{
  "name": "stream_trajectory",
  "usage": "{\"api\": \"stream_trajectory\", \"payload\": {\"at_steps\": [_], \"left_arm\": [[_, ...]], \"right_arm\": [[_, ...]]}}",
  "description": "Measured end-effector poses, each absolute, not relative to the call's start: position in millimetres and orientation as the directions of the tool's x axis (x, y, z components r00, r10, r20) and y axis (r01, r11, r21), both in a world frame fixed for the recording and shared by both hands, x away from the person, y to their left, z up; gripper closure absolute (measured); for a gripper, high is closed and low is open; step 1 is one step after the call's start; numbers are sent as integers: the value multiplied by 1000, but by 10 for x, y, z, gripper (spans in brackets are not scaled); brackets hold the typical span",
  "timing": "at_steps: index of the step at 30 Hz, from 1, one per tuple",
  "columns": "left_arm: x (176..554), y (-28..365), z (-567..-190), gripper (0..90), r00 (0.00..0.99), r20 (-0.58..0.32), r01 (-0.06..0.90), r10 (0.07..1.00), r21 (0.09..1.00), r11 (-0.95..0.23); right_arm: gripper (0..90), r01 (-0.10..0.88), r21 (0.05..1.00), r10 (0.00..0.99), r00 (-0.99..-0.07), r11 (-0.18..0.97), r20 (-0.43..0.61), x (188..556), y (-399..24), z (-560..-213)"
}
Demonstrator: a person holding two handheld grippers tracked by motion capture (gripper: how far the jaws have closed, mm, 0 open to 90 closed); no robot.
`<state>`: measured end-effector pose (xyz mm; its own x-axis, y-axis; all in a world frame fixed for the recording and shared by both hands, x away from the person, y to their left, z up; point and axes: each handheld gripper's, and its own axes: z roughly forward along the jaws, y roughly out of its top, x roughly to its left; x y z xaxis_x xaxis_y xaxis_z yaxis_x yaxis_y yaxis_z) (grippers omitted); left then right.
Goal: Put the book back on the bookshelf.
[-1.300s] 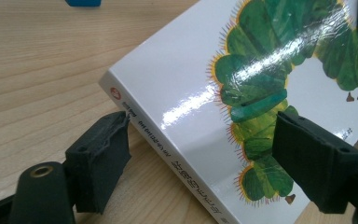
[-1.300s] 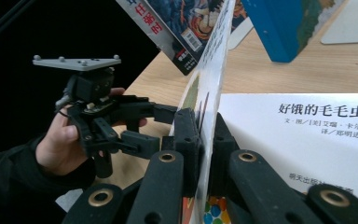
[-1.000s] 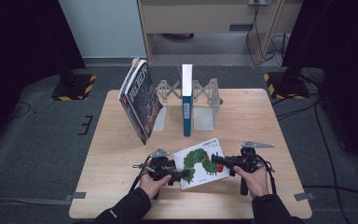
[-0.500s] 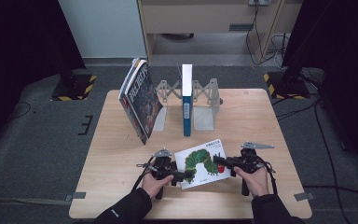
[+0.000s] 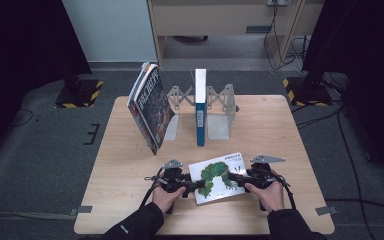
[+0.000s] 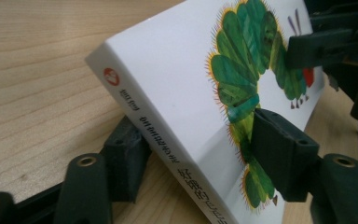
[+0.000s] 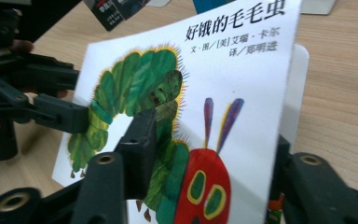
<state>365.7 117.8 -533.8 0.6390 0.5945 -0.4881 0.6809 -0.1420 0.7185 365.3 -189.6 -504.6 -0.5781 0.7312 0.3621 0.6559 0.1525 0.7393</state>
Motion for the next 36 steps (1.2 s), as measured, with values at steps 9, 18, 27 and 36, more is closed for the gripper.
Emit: {"api": "stream_trajectory", "payload": {"at_steps": [9, 18, 27, 36], "left_arm": [[3624, 1166, -5313, 451, 639, -503, 680, 582, 723, -121], [3612, 1171, -5284, 505, 651, -491, 667, 578, 735, -127], [3603, 1173, -5271, 523, 647, -493, 672, 581, 729, -129], [3589, 1176, -5231, 556, 656, -496, 668, 569, 732, -132]], "right_arm": [[388, 640, 755, 753, -565, 143, 337, 3655, -1881, -5044], [365, 601, 789, 807, -526, 128, 270, 3654, -1943, -5015], [354, 622, 774, 833, -487, 120, 262, 3676, -2023, -5082], [396, 644, 756, 820, -493, 118, 291, 3682, -2004, -5108]]}}
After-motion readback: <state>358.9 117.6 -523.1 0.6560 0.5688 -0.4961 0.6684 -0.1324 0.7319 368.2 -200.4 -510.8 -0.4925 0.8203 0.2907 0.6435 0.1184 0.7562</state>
